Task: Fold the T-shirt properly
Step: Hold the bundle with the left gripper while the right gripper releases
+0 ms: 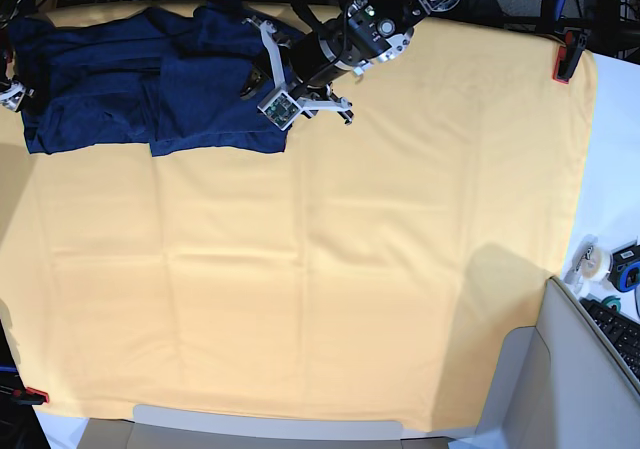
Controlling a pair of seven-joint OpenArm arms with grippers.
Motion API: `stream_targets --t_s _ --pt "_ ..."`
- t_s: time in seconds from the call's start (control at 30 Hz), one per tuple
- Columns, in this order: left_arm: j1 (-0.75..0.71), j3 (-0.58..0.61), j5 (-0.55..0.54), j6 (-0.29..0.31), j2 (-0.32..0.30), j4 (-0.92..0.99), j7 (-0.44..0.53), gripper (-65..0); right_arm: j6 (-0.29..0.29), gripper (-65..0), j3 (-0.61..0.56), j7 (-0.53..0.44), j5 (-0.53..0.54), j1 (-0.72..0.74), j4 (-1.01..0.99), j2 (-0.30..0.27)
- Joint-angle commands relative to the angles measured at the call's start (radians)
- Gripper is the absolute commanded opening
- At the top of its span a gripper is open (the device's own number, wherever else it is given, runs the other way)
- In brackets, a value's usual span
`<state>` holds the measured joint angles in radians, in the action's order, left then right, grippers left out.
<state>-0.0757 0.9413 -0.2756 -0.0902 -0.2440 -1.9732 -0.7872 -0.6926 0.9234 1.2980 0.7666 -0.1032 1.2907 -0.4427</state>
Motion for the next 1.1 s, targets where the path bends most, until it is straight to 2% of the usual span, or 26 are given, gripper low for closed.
stream_targets --t_s 0.0,0.33,0.7,0.77,0.97,1.07 --pt "0.007 -0.003 -0.001 -0.001 0.007 -0.015 0.021 -45.9 -0.006 -26.6 -0.008 0.007 0.015 -0.007 0.013 -0.006" --pt "0.011 -0.003 -0.001 -0.001 0.007 -0.007 0.021 -45.9 -0.006 -26.7 -0.039 0.012 0.018 -0.043 0.014 0.048" --pt "0.011 -0.003 -0.001 -0.001 0.007 0.013 0.021 -45.9 -0.006 -27.8 -0.039 0.013 0.018 -0.08 0.02 0.061" --pt "0.011 -0.003 -0.001 -0.001 0.007 0.013 0.021 -45.9 -0.006 -32.2 -0.04 0.013 0.018 -0.082 0.02 0.061" --pt "0.011 0.0 -0.001 -0.001 0.007 0.013 0.021 -45.9 -0.006 -55.4 -0.04 0.012 0.018 -0.08 0.014 0.089" --pt "0.011 0.0 -0.001 -0.001 0.007 0.013 0.021 -45.9 -0.006 -64.2 -0.04 0.012 0.018 -0.08 0.016 0.097"
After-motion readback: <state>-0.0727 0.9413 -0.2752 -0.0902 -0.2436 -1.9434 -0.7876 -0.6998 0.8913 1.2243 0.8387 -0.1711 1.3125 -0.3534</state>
